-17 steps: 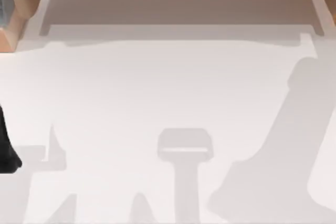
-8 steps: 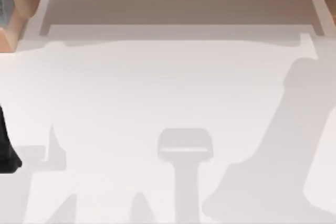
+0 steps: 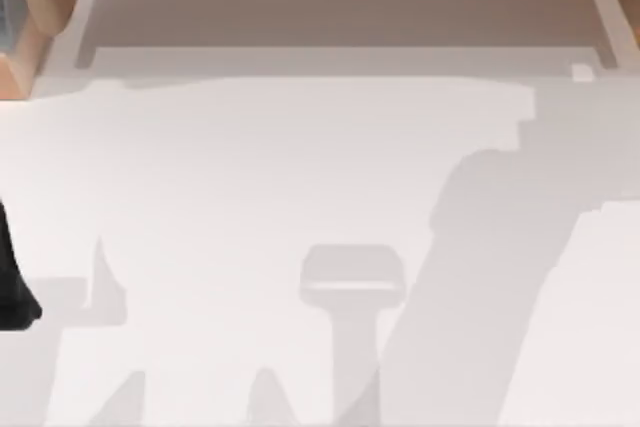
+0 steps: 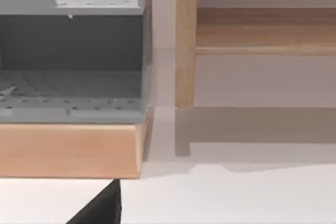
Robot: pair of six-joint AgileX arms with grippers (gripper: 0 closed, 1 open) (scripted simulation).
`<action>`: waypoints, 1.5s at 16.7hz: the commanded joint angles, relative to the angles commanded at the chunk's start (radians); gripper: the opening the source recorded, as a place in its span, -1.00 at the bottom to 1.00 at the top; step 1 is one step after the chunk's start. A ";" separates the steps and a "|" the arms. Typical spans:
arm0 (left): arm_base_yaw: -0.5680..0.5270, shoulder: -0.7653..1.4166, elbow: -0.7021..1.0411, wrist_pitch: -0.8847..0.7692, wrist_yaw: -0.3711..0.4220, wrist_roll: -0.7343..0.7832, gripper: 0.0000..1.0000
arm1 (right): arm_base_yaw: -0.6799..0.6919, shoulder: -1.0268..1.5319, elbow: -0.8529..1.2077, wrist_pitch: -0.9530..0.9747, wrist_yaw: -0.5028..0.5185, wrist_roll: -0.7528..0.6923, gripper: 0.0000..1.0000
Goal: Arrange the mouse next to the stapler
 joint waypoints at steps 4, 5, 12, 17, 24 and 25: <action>0.000 0.000 0.000 0.000 0.000 0.000 1.00 | -0.066 -0.188 -0.152 0.089 0.005 -0.091 -1.00; 0.000 0.000 0.000 0.000 0.000 0.000 1.00 | -0.092 -0.231 -0.202 0.109 0.005 -0.115 -1.00; 0.000 0.000 0.000 0.000 0.000 0.000 1.00 | -0.324 -0.456 -0.620 0.217 -0.005 -0.288 -1.00; 0.000 0.000 0.000 0.000 0.000 0.000 1.00 | -0.494 -0.546 -0.928 0.272 -0.033 -0.403 -1.00; 0.000 0.000 0.000 0.000 0.000 0.000 1.00 | -0.644 -0.608 -1.195 0.315 -0.078 -0.503 -1.00; 0.000 0.000 0.000 0.000 0.000 0.000 1.00 | -0.650 -0.610 -1.205 0.316 -0.080 -0.506 -1.00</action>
